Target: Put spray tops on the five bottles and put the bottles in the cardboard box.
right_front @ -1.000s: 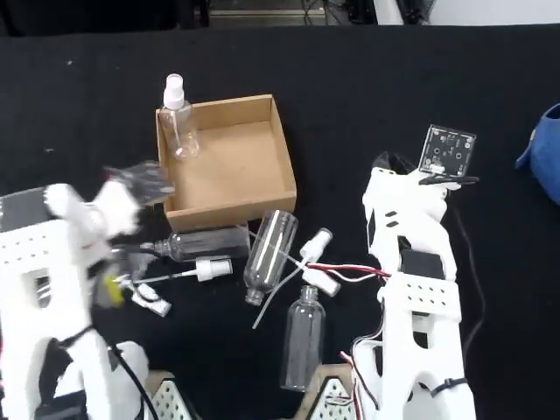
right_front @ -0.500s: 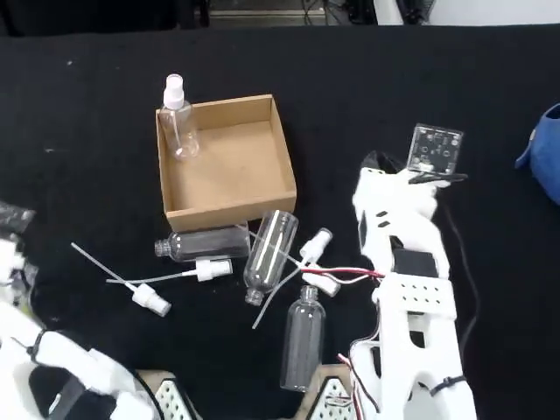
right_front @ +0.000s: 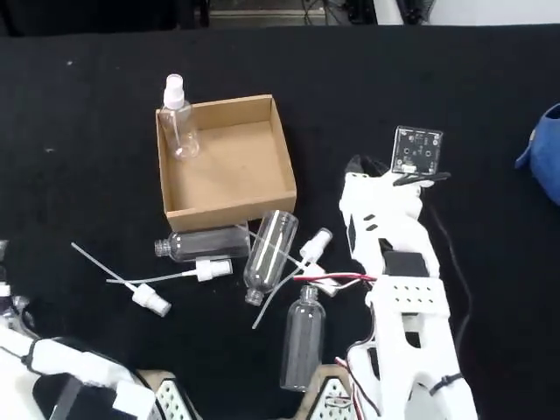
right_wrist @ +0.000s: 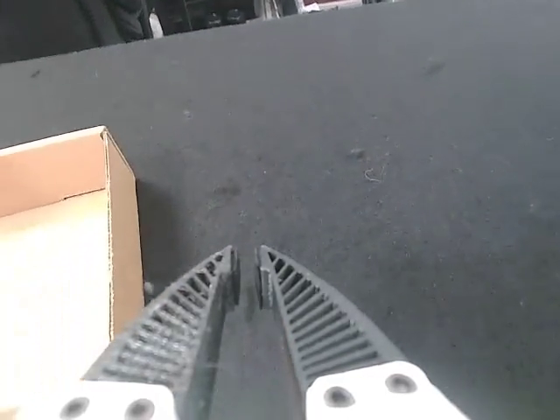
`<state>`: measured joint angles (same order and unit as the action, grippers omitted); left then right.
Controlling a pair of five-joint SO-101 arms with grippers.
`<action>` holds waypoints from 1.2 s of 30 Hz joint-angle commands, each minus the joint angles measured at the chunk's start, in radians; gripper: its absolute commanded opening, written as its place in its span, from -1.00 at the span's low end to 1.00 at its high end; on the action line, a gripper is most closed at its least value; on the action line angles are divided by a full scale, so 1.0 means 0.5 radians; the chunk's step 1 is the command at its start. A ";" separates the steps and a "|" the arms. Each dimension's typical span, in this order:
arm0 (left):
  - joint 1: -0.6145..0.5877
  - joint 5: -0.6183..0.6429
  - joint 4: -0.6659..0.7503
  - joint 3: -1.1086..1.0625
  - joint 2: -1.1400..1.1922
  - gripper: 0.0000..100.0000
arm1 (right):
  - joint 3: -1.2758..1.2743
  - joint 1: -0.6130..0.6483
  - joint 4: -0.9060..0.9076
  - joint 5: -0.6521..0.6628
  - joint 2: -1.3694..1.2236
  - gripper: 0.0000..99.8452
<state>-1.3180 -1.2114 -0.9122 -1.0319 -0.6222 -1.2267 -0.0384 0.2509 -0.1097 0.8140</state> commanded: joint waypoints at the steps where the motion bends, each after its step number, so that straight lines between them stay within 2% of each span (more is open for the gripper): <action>1: 0.008 0.184 -0.006 0.124 -0.025 -0.46 | 0.014 0.031 -0.055 0.018 0.060 -0.96; 5: 0.146 0.319 -0.144 0.336 0.046 -0.47 | 0.014 0.031 -0.055 0.018 0.060 -0.96; 10: 0.229 0.387 -0.506 0.885 0.405 -0.47 | 0.014 0.031 -0.055 0.018 0.060 -0.96; 13: 0.207 0.233 -0.715 1.165 0.660 -0.47 | 0.014 0.031 -0.055 0.018 0.060 -0.96; 16: 0.149 0.034 -0.764 1.272 0.825 -0.47 | 0.014 0.031 -0.055 0.018 0.060 -0.96; 20: 0.072 -0.068 -0.519 1.241 0.908 -0.47 | 0.017 0.031 -0.055 0.018 0.060 -0.96; 29: 0.060 -0.064 -0.144 1.014 0.930 -0.47 | 0.017 0.031 -0.055 0.018 0.060 -0.96; 33: 0.051 -0.068 0.212 0.790 0.930 -0.47 | 0.014 0.031 -0.055 0.018 0.060 -0.96; 36: 0.054 -0.068 0.347 0.686 0.930 -0.47 | 0.014 0.031 -0.055 0.018 0.060 -0.96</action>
<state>-1.2812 -1.2329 -0.8385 -0.6529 -0.1527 -1.2267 -0.0384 0.2509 -0.1097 0.8140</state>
